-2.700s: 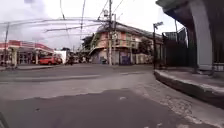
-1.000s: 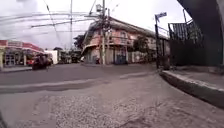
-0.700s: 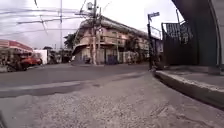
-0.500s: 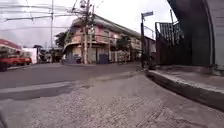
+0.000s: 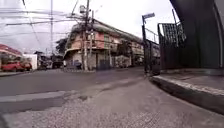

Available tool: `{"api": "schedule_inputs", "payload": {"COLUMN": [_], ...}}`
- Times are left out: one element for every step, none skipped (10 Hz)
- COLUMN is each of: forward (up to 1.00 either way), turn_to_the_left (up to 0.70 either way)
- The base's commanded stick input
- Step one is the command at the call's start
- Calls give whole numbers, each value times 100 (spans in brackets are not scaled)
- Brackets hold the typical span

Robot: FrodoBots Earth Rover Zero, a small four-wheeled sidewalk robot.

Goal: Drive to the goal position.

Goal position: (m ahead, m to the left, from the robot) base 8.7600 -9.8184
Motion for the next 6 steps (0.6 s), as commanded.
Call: {"api": "schedule_inputs", "payload": {"forward": [85,85,85,85,85,85], "turn_to_the_left": [0,0,0,0,0,0]}}
